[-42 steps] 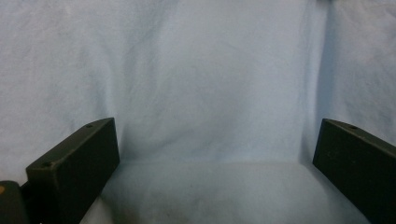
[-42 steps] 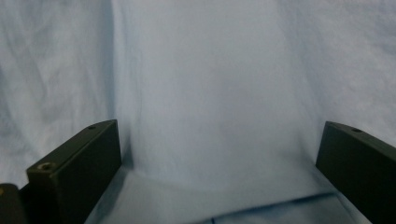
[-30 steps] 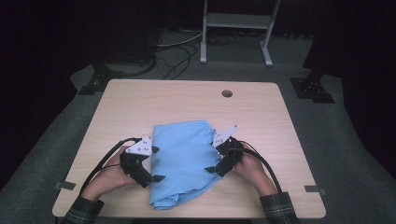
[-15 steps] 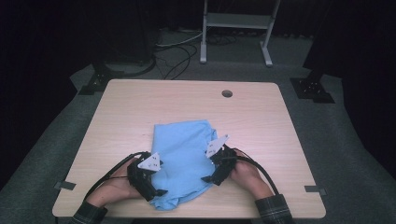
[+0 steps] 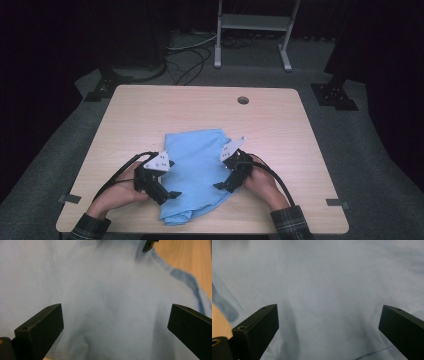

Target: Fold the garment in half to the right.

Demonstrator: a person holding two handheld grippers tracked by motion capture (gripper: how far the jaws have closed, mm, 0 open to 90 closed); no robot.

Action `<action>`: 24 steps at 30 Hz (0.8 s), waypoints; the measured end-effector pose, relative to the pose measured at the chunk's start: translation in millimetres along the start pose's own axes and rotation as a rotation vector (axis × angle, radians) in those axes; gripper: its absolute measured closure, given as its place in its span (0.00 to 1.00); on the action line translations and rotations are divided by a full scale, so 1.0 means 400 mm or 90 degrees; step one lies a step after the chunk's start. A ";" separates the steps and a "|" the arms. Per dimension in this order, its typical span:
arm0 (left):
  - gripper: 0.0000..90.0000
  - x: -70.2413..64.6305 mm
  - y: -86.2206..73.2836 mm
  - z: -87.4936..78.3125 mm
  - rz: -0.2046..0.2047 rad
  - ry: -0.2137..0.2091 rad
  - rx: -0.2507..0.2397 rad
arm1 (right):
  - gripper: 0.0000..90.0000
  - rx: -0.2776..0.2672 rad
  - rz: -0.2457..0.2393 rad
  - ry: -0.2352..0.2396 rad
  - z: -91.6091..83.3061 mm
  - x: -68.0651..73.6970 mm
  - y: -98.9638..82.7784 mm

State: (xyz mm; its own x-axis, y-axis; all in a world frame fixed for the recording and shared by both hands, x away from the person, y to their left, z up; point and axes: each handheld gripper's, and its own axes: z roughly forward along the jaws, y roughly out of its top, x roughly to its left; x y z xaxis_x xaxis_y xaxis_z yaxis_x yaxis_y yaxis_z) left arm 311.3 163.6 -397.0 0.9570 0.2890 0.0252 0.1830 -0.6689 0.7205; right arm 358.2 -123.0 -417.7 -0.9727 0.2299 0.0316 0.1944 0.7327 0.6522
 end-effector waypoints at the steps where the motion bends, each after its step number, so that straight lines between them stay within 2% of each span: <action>1: 0.00 0.008 0.006 -0.006 0.000 -0.004 -0.010 | 0.03 -0.005 0.006 0.002 -0.003 -0.003 0.002; 4: 0.00 0.040 0.030 -0.019 0.003 -0.002 -0.030 | 0.03 -0.033 0.030 0.001 -0.016 -0.021 0.019; 6: 0.00 0.055 0.052 -0.016 0.016 0.031 -0.005 | 0.03 -0.048 0.040 0.008 -0.018 -0.036 0.035; 8: 0.00 0.073 0.072 -0.002 0.031 0.056 0.019 | 0.03 -0.054 0.038 -0.001 -0.016 -0.047 0.054; 9: 0.00 0.082 0.079 0.007 0.037 0.068 0.031 | 0.03 -0.060 0.041 0.008 -0.013 -0.056 0.062; 11: 0.00 0.103 0.088 0.030 0.048 0.116 0.054 | 0.03 -0.076 0.044 -0.001 -0.003 -0.070 0.078; 12: 0.00 0.113 0.088 0.041 0.045 0.118 0.057 | 0.03 -0.089 0.048 -0.004 0.005 -0.079 0.083; 13: 0.00 0.121 0.087 0.050 0.036 0.117 0.055 | 0.03 -0.085 0.051 -0.005 0.016 -0.088 0.086; 14: 0.00 0.133 0.084 0.064 0.022 0.108 0.050 | 0.03 -0.074 0.049 -0.012 0.026 -0.096 0.087; 15: 0.00 0.145 0.079 0.080 0.003 0.090 0.054 | 0.03 -0.061 0.051 -0.021 0.041 -0.105 0.085; 16: 0.00 0.156 0.071 0.099 -0.011 0.079 0.068 | 0.03 -0.050 0.053 -0.018 0.057 -0.115 0.081; 18: 0.00 0.169 0.055 0.133 -0.004 0.084 0.094 | 0.03 -0.028 0.050 -0.021 0.086 -0.127 0.069; 19: 0.00 0.172 0.049 0.141 0.002 0.086 0.090 | 0.03 -0.013 0.044 -0.029 0.099 -0.130 0.064; 22: 0.00 0.181 0.038 0.147 0.016 0.073 0.077 | 0.00 -0.005 0.023 -0.034 0.111 -0.130 0.059; 24: 0.00 0.193 0.023 0.152 -0.001 0.056 0.052 | 0.00 0.000 0.014 -0.034 0.111 -0.130 0.060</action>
State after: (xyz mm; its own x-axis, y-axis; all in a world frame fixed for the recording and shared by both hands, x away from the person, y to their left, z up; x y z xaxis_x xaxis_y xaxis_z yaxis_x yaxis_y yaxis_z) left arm 400.5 138.3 -430.7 0.9340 0.3464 0.0870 0.2059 -0.7212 0.6614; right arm 419.1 -88.9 -437.4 -0.9601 0.2797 0.0060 0.2160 0.7274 0.6513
